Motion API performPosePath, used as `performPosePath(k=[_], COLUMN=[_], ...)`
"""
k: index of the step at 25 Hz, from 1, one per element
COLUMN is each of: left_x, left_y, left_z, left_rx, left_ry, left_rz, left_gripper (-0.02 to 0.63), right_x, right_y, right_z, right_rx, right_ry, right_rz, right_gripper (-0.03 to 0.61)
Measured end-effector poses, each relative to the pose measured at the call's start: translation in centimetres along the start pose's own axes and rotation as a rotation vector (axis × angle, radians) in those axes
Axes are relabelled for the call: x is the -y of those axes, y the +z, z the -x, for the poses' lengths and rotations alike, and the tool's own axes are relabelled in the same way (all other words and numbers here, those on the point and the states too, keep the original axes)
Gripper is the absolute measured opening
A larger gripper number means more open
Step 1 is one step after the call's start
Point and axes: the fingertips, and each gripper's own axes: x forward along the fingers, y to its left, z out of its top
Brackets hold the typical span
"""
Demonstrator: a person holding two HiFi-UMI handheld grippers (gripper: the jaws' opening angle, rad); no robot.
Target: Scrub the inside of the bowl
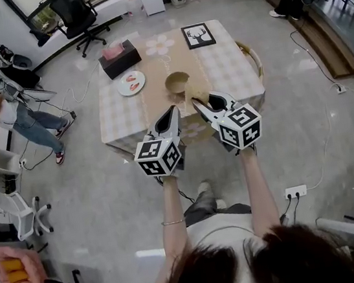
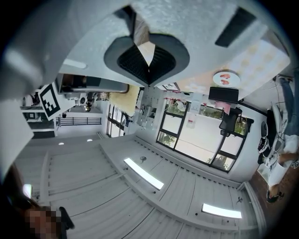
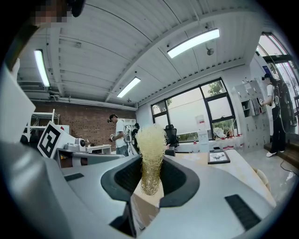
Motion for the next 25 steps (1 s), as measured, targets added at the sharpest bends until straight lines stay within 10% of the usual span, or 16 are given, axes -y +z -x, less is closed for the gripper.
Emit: performPosePath(k=[25], left_x=[-9.3], left_y=[-2.3], left_z=[-11.5], left_rx=[-0.122], left_ry=[-0.124], left_rz=[0.101], left_gripper=[0.011], right_x=[8.8], right_y=[-1.4], right_z=[-11.4], right_rx=[-0.065], right_ry=[-0.075], right_rz=[-0.029], right_gripper=[0.095])
